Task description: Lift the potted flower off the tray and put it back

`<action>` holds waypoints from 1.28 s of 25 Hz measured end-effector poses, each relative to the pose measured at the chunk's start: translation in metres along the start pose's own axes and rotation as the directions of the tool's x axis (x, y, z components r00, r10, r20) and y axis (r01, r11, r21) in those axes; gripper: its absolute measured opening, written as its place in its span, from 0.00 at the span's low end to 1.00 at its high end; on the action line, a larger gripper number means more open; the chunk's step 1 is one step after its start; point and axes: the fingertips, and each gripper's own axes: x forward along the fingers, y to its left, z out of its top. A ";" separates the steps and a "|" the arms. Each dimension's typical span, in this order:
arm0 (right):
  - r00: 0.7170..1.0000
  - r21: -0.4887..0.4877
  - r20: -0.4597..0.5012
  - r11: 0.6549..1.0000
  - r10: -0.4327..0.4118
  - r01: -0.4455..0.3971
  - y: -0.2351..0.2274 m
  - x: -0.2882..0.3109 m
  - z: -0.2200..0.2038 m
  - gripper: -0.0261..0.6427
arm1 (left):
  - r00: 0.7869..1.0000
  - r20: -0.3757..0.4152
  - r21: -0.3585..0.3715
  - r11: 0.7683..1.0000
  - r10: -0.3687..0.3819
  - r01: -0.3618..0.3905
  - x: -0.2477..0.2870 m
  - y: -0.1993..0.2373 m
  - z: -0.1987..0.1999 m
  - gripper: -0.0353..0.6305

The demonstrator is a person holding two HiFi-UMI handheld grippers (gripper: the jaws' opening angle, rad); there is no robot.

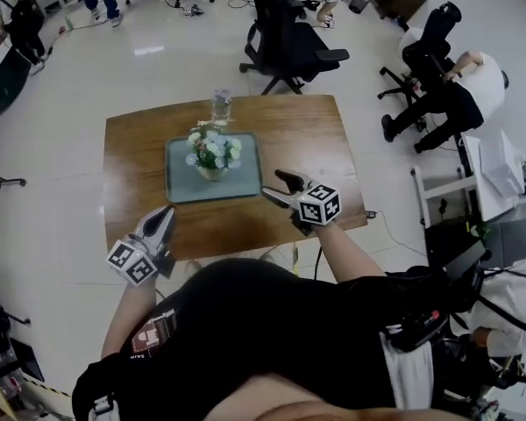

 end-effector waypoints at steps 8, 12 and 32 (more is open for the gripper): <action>0.972 -0.073 0.234 0.997 0.010 0.007 0.013 -0.093 0.091 0.17 | 0.998 0.048 0.092 0.995 -0.039 0.034 0.039 -0.019 0.051 0.05; 0.967 -0.109 0.251 0.992 -0.034 0.063 0.010 -0.117 0.099 0.06 | 0.997 0.073 0.102 0.994 -0.036 0.028 0.037 -0.025 0.063 0.05; 0.977 -0.101 0.215 0.994 -0.006 0.029 0.011 -0.108 0.096 0.06 | 0.995 0.101 0.127 0.992 -0.010 -0.003 0.018 -0.016 0.070 0.05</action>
